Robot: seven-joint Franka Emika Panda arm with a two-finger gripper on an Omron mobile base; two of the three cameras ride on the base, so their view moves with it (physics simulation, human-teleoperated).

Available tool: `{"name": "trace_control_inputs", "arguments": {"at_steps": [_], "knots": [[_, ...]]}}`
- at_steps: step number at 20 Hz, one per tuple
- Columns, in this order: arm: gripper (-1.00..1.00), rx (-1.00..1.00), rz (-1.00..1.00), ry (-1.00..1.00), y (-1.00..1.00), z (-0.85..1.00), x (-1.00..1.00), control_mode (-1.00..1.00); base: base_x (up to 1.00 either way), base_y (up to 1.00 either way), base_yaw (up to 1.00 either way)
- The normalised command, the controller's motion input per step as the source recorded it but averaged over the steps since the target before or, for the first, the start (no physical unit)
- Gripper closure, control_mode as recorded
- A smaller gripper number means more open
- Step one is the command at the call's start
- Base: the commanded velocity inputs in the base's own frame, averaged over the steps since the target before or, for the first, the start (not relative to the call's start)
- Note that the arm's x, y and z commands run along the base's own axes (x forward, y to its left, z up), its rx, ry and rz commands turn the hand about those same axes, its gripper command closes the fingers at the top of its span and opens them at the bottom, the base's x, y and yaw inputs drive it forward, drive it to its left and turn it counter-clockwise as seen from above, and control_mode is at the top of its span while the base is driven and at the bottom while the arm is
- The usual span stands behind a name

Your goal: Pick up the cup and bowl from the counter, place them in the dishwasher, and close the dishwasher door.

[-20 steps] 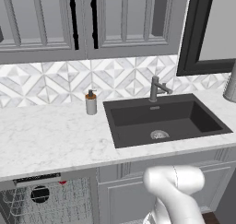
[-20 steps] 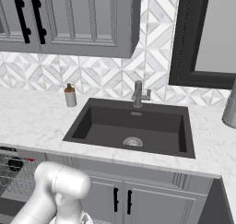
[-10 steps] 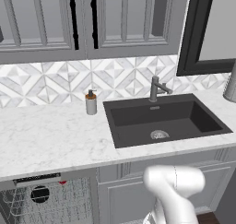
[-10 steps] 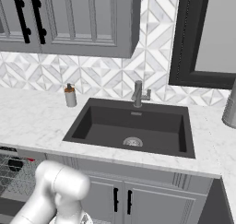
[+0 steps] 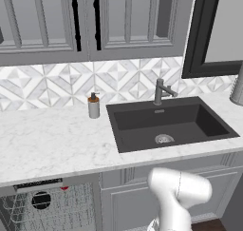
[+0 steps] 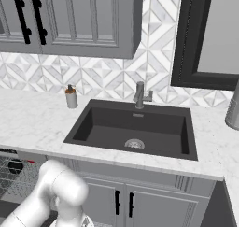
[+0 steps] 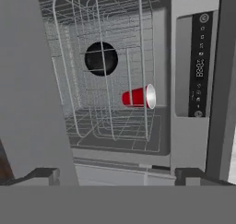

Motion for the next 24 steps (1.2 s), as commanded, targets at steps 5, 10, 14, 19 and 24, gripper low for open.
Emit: {"name": "trace_control_inputs", "arguments": {"at_steps": [5,10,14,19,24], "knots": [[-1.00,0.00,-0.18,-0.15,0.44,-0.48,-0.37,-1.00,0.00,0.00,0.00],[-1.00,0.00,-0.10,-0.16,0.15,-0.66,-0.13,-1.00,0.00,0.00,0.00],[-1.00,0.00,-0.09,-0.28,0.03,-0.78,-0.31,-1.00,0.00,0.00,0.00],[-1.00,0.07,-0.01,-0.36,-0.25,-0.97,-0.41,-1.00,0.00,0.00,0.00],[-1.00,0.07,0.03,-0.45,-0.42,-1.00,-0.20,-1.00,0.00,0.00,0.00]]}}
